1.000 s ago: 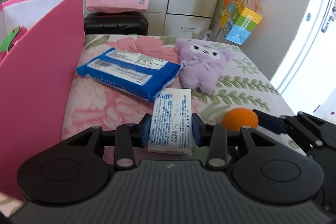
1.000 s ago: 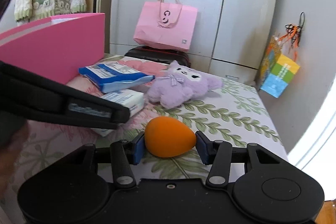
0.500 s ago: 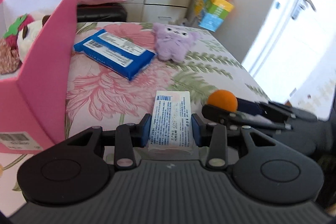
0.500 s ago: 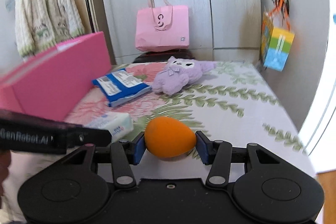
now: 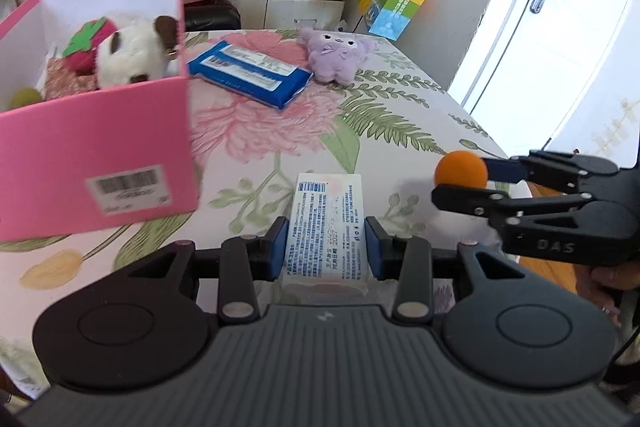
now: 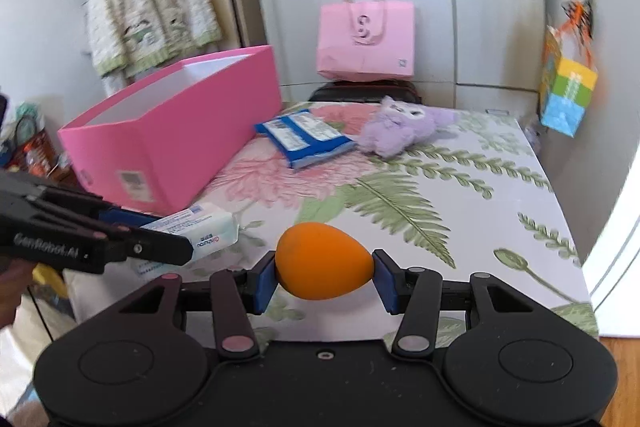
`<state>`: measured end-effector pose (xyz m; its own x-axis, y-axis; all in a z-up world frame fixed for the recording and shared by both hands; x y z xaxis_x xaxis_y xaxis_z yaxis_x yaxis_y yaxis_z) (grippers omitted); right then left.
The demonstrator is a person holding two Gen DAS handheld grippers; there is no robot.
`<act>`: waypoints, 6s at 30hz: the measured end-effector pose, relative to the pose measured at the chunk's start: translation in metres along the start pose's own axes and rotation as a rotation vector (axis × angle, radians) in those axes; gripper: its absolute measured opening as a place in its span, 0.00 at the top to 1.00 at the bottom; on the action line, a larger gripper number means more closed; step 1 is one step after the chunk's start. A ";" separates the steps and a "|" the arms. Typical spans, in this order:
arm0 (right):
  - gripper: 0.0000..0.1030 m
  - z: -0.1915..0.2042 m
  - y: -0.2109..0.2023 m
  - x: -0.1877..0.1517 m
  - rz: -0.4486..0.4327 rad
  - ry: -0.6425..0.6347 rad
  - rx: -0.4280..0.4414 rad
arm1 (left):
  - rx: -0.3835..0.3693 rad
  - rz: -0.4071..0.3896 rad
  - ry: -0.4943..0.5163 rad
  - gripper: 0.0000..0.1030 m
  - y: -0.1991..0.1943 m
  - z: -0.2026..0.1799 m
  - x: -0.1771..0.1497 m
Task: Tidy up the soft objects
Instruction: 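Carry both items into the pink box and open both grippers, then move both tools toward the blue wet-wipes pack on the bed, then grasp the blue wet-wipes pack with both grippers together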
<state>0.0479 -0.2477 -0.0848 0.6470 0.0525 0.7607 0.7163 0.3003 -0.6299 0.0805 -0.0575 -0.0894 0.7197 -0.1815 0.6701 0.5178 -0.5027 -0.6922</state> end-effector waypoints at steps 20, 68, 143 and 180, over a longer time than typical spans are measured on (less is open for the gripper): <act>0.45 0.073 -0.030 0.087 -0.022 -0.172 0.256 | 0.048 -0.163 0.014 0.63 -0.127 0.043 0.048; 0.24 0.099 0.069 0.164 0.001 -0.305 0.432 | 0.350 -0.257 -0.024 0.39 -0.089 0.123 0.098; 0.18 -0.037 0.198 0.119 0.146 -0.406 0.460 | 0.440 -0.086 -0.364 0.46 0.153 0.019 0.135; 0.37 -0.003 0.109 0.084 0.029 -0.222 0.195 | 0.204 -0.148 -0.219 0.54 0.093 -0.022 0.087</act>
<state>0.1810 -0.2131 -0.0896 0.5780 0.2639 0.7722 0.6209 0.4719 -0.6260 0.1809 -0.1384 -0.0895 0.7010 0.0780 0.7089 0.6899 -0.3264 -0.6462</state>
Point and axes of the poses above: each gripper's, at about its wrist camera, not at the fingertips, and y roughly the way its jaws point, z to its left, x to its top, the point moved 2 cm from there along y, roughly the way its jaws point, and after that the axes turned 4 degrees about -y, right-handed, at the moved point
